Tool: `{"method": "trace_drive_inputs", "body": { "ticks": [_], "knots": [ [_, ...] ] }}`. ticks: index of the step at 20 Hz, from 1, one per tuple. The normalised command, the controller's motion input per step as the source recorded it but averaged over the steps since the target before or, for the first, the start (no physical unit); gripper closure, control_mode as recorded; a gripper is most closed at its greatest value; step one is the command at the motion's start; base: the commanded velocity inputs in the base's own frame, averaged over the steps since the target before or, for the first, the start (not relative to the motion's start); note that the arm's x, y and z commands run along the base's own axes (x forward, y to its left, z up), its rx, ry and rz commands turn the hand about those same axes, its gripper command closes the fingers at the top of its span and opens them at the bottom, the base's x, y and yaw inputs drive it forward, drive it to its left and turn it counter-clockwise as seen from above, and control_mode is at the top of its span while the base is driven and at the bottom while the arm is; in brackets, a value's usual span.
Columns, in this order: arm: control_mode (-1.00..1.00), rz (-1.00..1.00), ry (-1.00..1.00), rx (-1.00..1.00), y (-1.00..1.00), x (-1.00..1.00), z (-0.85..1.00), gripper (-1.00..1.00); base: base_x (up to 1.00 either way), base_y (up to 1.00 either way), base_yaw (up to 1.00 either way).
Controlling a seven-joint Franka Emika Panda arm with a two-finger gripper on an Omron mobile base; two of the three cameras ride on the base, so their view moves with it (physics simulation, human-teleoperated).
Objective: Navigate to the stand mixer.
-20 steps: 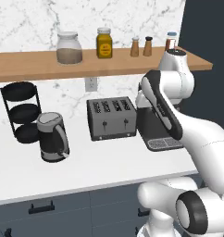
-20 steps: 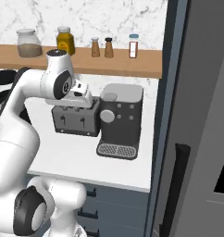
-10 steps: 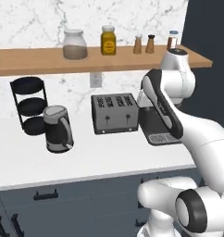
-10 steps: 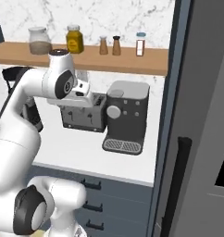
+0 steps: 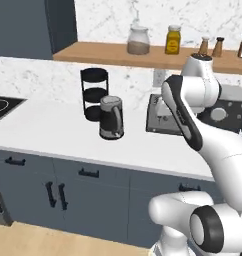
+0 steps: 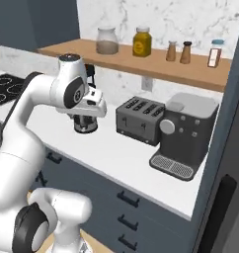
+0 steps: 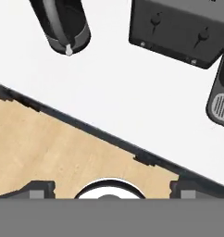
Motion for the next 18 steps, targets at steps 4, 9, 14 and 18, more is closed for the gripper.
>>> {"method": "trace_drive_inputs", "body": {
  "ticks": [4, 9, 14, 18],
  "knots": [
    [1.00, 0.00, 0.00, 0.00, 0.00, 0.00, 0.00, -1.00, -0.16, -0.19, 0.90],
    [1.00, 0.00, 0.00, 0.00, 0.00, 0.00, 0.00, -1.00, -0.07, -0.22, 0.95],
    [1.00, 0.00, 0.00, 0.00, 0.00, 0.00, 0.00, -1.00, -0.01, -0.13, 0.89],
    [1.00, 0.00, 0.00, 0.00, 0.00, 0.00, 0.00, -1.00, 0.00, 0.00, 0.74]
  ]
}}
